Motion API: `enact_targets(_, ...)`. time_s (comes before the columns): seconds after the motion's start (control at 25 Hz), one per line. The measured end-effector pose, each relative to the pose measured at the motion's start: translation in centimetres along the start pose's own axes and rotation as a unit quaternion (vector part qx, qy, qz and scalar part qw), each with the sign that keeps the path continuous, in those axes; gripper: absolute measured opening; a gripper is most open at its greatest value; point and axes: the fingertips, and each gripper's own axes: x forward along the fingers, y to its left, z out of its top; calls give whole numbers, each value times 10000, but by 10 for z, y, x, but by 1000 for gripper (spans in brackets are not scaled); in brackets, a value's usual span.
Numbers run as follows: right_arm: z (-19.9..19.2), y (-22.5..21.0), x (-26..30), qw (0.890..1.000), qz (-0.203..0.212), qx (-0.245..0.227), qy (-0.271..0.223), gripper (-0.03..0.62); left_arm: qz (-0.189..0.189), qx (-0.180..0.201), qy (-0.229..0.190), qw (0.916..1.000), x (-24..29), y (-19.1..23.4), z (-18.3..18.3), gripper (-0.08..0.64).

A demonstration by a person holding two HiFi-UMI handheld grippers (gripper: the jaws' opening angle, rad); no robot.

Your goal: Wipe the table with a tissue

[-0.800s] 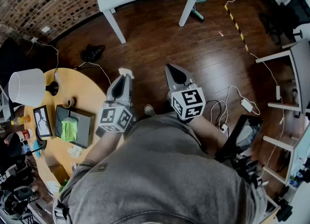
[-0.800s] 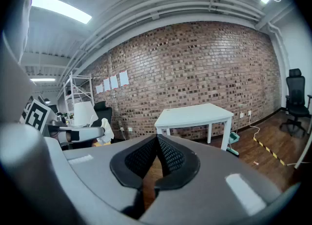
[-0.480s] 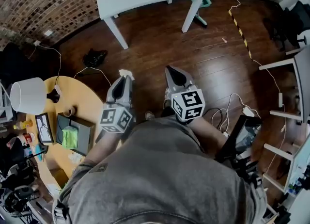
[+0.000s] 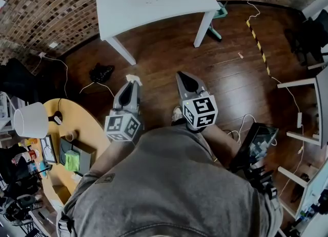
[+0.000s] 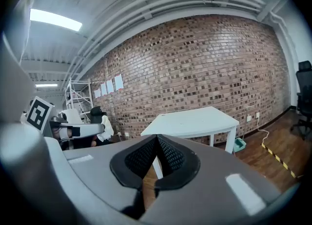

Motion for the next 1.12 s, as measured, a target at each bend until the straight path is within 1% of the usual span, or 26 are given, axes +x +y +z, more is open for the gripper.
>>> enact_targets(0.24,10,-37,25,9999,117,45,34,14,168,-4,-10,9999,41,-5,3,31)
enact_targets(0.56,20,-60,57,9997,170,139,119,14,271,-57,76,9996,80,3,10,31)
enact_targets(0.84,30,-80,106,9996,98,149,226,14,231,-133,92,9996,132,32,20,31)
enact_targets(1.12,59,-99,166,9995,-81,14,320,14,51,-211,82,9997,195,67,43,31)
